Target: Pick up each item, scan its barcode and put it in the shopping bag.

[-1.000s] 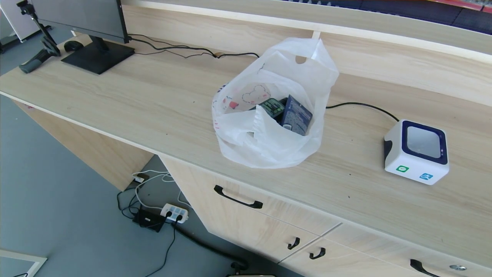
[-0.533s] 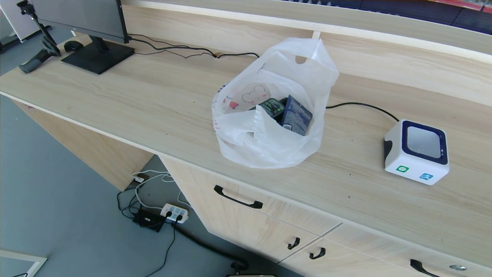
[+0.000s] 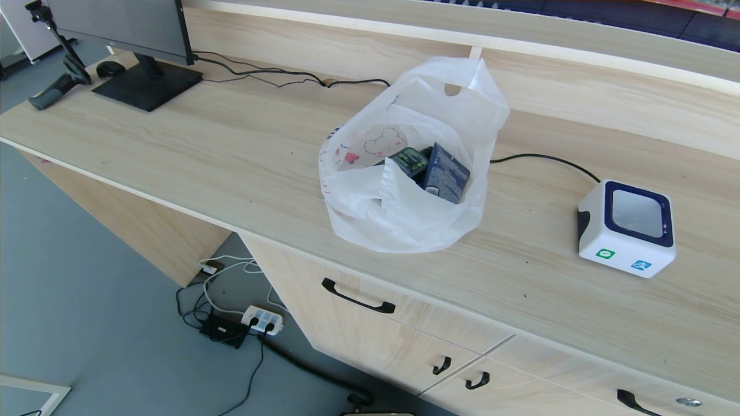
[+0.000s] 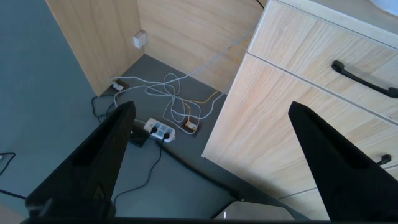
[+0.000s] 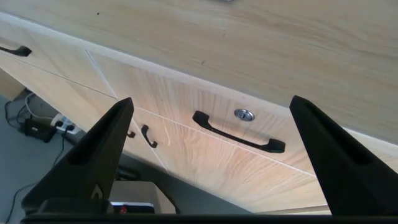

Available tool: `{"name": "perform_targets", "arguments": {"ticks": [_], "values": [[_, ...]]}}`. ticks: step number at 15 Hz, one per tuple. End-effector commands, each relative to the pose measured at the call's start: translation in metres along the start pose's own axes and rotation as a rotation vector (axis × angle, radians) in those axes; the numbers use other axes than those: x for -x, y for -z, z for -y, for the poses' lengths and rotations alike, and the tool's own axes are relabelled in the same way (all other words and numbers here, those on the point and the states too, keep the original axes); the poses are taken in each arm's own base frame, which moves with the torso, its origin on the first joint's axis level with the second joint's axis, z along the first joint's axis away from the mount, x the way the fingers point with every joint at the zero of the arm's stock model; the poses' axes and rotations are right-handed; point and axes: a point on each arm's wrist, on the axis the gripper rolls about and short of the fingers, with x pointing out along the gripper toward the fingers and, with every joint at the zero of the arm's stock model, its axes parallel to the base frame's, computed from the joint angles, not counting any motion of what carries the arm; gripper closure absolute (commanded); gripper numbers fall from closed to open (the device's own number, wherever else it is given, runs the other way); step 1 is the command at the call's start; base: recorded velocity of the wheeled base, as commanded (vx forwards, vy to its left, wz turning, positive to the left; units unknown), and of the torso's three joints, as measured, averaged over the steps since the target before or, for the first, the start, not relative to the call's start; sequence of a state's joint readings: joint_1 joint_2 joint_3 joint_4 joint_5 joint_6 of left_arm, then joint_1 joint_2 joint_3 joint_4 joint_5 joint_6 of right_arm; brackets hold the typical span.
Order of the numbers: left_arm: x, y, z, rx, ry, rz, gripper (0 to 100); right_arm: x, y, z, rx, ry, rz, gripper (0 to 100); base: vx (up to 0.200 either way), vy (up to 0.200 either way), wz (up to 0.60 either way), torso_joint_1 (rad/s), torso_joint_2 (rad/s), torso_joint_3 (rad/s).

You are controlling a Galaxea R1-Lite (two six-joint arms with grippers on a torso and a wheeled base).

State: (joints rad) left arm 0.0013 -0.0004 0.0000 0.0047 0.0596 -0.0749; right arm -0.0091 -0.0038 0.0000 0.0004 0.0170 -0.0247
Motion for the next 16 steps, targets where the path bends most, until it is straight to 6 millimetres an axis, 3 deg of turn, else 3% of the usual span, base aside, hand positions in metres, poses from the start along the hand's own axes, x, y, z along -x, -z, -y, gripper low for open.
{"name": "perform_targets", "arguments": {"ticks": [1, 16], "values": [[0.0, 0.0, 0.0, 0.0, -0.001, 0.0, 0, -0.0003, -0.0001, 0.0, -0.003, -0.001, -0.003, 0, 0.0, 0.0, 0.0, 0.0, 0.0, 0.0], [0.0, 0.0, 0.0, 0.0, -0.001, 0.0, 0, -0.0002, -0.001, 0.0001, 0.058, 0.002, 0.003, 0, 0.0, 0.0, 0.0, 0.0, 0.0, 0.0]]}}
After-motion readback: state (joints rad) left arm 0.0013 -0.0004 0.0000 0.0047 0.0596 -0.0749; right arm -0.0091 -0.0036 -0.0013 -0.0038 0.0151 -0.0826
